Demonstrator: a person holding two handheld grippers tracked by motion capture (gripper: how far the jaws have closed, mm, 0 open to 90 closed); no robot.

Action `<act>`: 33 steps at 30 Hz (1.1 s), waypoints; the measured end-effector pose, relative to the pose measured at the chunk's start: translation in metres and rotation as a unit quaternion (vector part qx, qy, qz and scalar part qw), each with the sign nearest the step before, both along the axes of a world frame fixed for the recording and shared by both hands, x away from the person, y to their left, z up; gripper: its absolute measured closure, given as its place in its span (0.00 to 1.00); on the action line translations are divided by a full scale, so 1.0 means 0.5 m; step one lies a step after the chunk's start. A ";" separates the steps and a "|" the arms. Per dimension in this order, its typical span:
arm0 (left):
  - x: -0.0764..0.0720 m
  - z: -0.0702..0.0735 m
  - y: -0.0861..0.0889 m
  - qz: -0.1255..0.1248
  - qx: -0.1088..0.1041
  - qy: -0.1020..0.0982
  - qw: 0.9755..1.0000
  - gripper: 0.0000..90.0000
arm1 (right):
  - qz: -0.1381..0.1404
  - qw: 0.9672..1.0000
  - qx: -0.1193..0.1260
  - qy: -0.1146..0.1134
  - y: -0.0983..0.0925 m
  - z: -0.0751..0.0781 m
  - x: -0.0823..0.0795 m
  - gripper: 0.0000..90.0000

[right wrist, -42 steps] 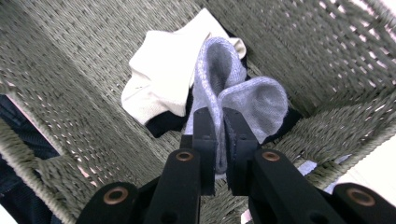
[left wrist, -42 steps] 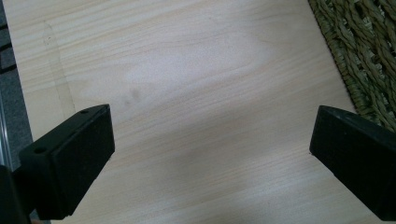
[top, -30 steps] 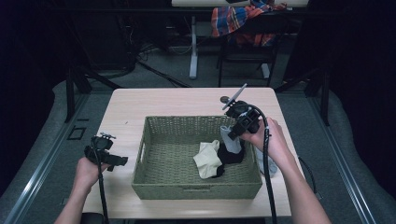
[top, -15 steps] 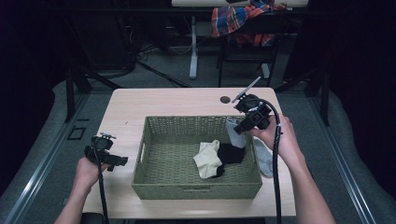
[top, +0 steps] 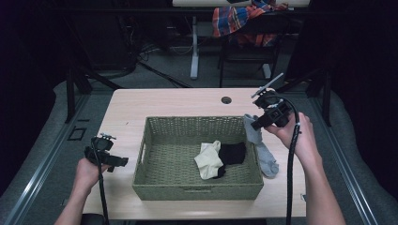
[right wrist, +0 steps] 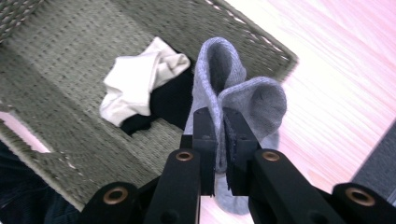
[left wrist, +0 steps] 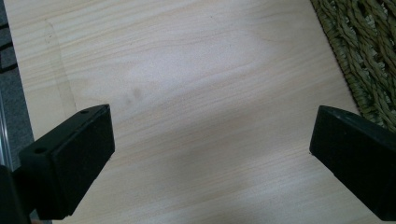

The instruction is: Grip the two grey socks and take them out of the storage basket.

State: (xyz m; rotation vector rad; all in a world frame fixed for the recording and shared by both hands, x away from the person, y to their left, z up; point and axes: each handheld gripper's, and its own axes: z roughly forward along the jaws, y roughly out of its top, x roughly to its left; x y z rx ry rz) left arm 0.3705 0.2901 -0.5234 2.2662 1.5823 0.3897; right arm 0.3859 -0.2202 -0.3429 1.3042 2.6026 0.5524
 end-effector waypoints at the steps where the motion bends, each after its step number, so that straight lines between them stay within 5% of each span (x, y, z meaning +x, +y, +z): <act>1: 0.000 0.000 0.000 0.000 0.000 0.000 1.000 0.00 | -0.001 1.000 -0.001 0.002 -0.007 0.001 0.000 0.94; 18: -0.001 0.001 0.001 0.002 0.000 -0.002 1.000 0.00 | -0.062 0.998 -0.021 -0.008 -0.093 -0.007 0.009 0.94; 33: -0.001 0.002 0.002 0.001 -0.001 -0.002 1.000 0.00 | -0.092 0.994 -0.029 0.044 -0.138 -0.095 0.047 0.94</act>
